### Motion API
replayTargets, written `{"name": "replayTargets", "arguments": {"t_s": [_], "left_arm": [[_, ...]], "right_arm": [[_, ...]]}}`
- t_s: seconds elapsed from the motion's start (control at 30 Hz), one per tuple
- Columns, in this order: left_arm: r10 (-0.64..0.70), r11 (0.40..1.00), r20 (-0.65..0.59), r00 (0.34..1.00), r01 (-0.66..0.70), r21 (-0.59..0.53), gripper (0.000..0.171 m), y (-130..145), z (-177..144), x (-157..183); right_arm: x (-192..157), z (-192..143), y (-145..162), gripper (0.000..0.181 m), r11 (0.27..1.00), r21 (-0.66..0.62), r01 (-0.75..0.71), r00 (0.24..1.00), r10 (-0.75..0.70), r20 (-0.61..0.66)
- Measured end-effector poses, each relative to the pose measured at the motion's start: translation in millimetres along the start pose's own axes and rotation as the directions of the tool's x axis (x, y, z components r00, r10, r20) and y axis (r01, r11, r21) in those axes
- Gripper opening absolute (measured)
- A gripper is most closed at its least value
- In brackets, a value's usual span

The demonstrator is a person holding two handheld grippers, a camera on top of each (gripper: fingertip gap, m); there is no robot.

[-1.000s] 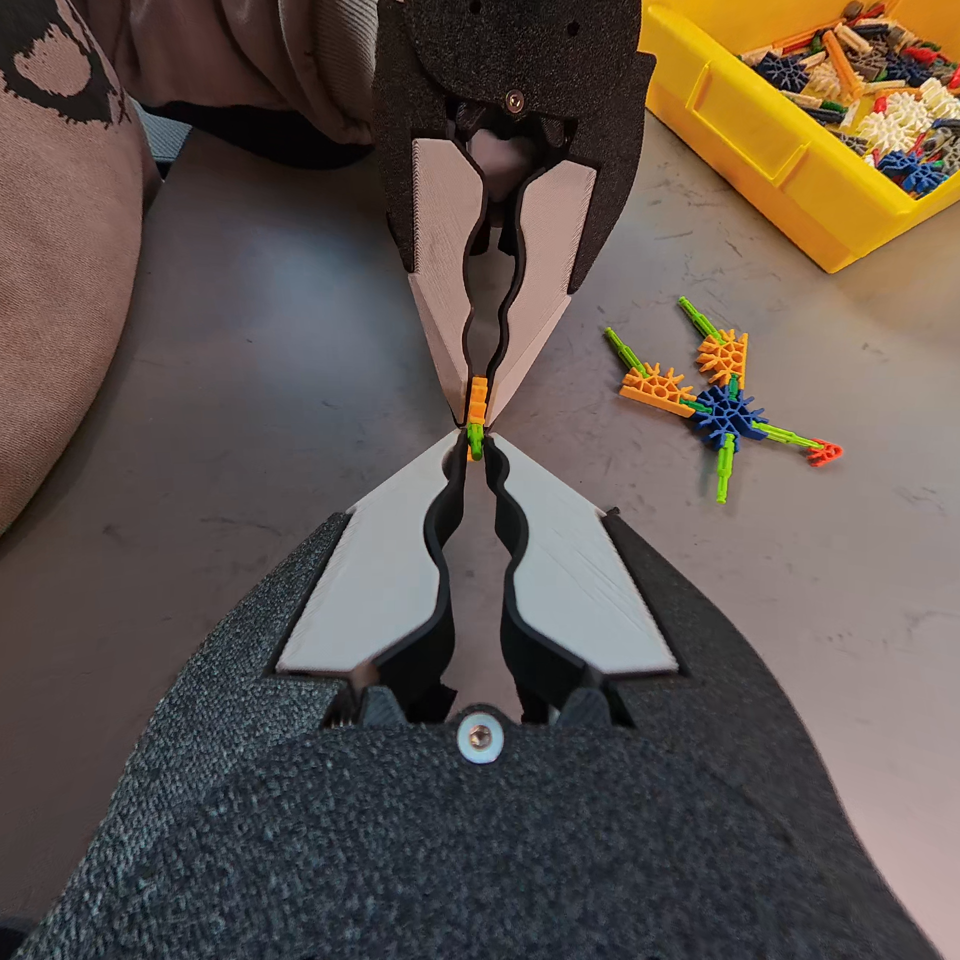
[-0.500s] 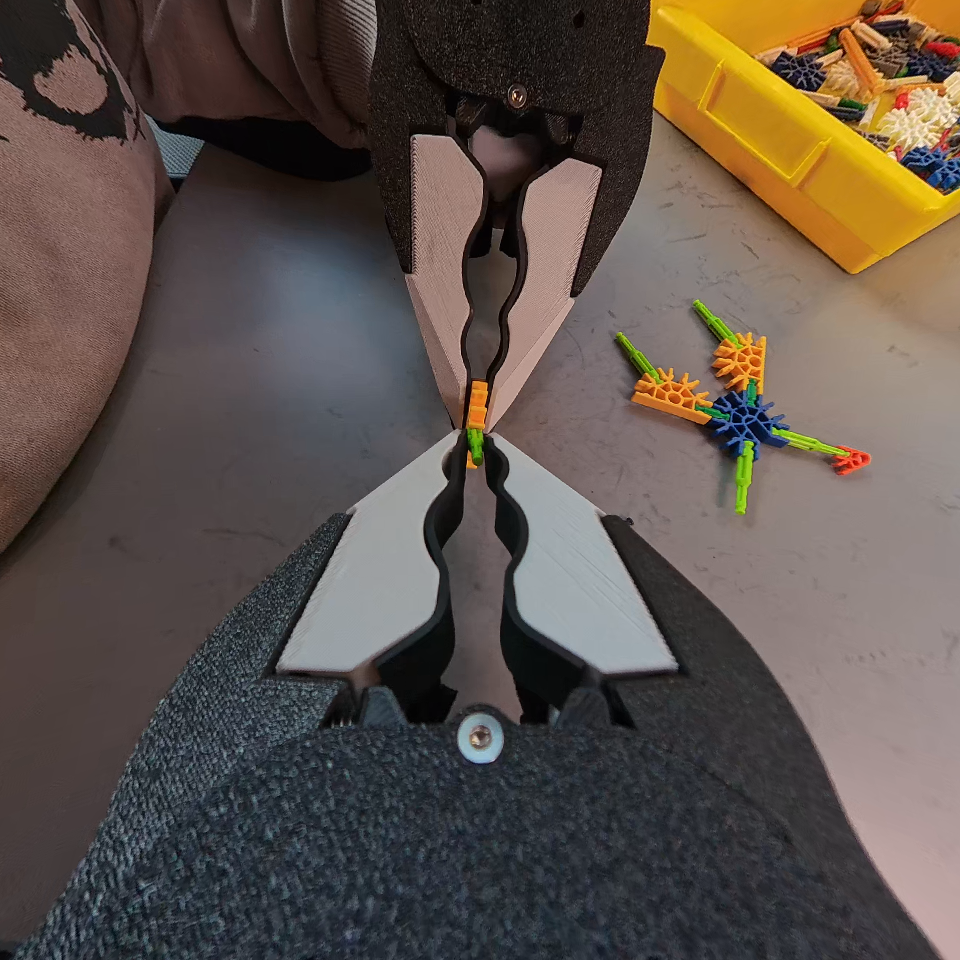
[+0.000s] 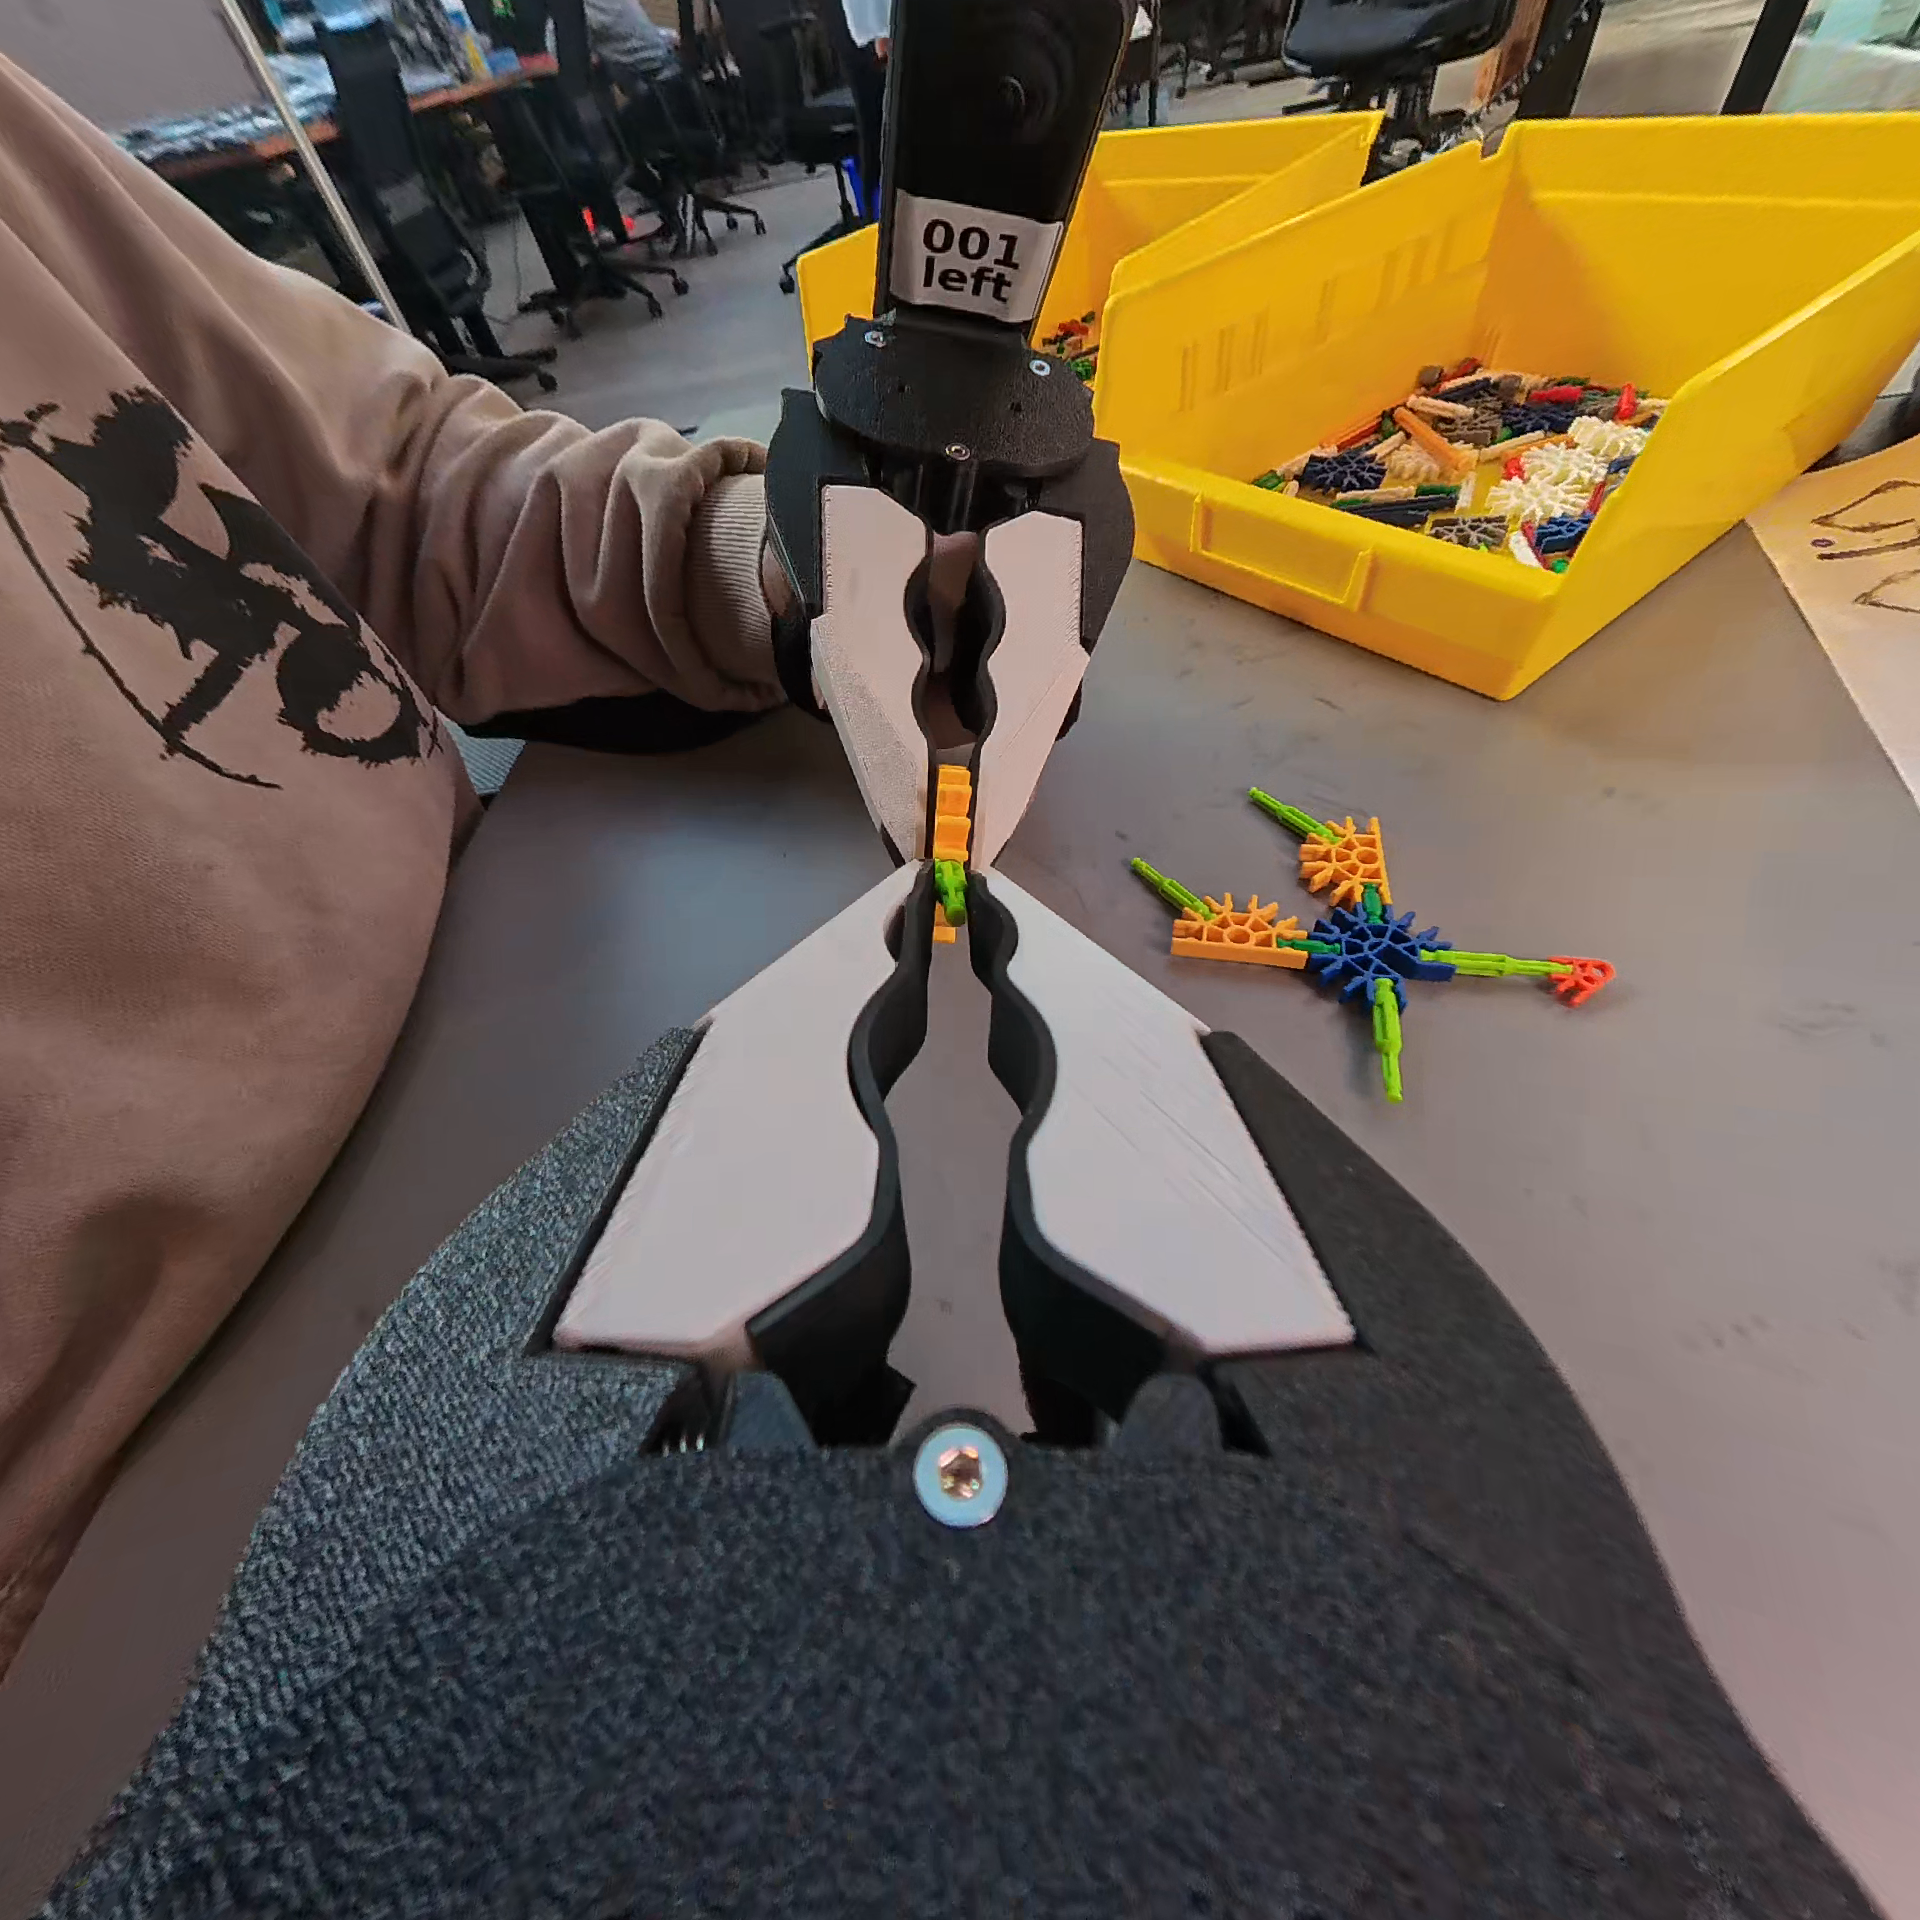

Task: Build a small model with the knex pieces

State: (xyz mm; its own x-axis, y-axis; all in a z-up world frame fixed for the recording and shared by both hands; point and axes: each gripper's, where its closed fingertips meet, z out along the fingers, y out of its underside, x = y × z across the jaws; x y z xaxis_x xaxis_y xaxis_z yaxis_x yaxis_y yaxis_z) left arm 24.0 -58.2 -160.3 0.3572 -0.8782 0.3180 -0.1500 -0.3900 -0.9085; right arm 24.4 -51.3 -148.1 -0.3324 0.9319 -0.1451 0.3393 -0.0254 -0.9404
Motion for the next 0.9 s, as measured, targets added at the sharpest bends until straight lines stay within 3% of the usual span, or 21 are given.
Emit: {"name": "replayTargets", "arguments": {"t_s": [0.2, 0.4, 0.53, 0.63, 0.7, 0.9], "left_arm": [[-0.097, 0.995, 0.201, 0.975, 0.092, 0.032, 0.006, 1.0, -1.2, -33.0], [-0.163, 0.986, 0.369, 0.915, 0.144, 0.079, 0.007, 2.0, -4.7, -57.1], [-0.229, 0.972, 0.388, 0.893, 0.191, 0.135, 0.008, -1.0, -8.6, -61.9], [-0.198, 0.98, 0.411, 0.89, 0.169, 0.106, 0.005, -0.6, -0.8, -55.0], [-0.164, 0.986, 0.46, 0.873, 0.144, 0.078, 0.005, -1.4, 1.3, -58.1], [-0.253, 0.964, 0.353, 0.901, 0.201, 0.176, 0.005, -20.5, -5.0, -61.6]], "right_arm": [[28.5, 4.5, 5.5, 0.003, 0.996, -0.074, 0.053, 0.971, -0.068, -0.228], [50.3, 8.8, 11.1, 0.003, 0.96, -0.222, 0.168, 0.86, -0.253, -0.443], [56.3, 11.1, 7.9, 0.003, 0.914, -0.322, 0.245, 0.754, -0.389, -0.529], [56.3, 13.5, 3.1, 0.001, 0.896, -0.347, 0.278, 0.703, -0.436, -0.562], [57.9, 15.4, 3.7, 0.001, 0.834, -0.445, 0.327, 0.624, -0.544, -0.561], [59.9, 5.4, -14.4, 0.002, 0.894, -0.296, 0.337, 0.671, -0.449, -0.59]]}}
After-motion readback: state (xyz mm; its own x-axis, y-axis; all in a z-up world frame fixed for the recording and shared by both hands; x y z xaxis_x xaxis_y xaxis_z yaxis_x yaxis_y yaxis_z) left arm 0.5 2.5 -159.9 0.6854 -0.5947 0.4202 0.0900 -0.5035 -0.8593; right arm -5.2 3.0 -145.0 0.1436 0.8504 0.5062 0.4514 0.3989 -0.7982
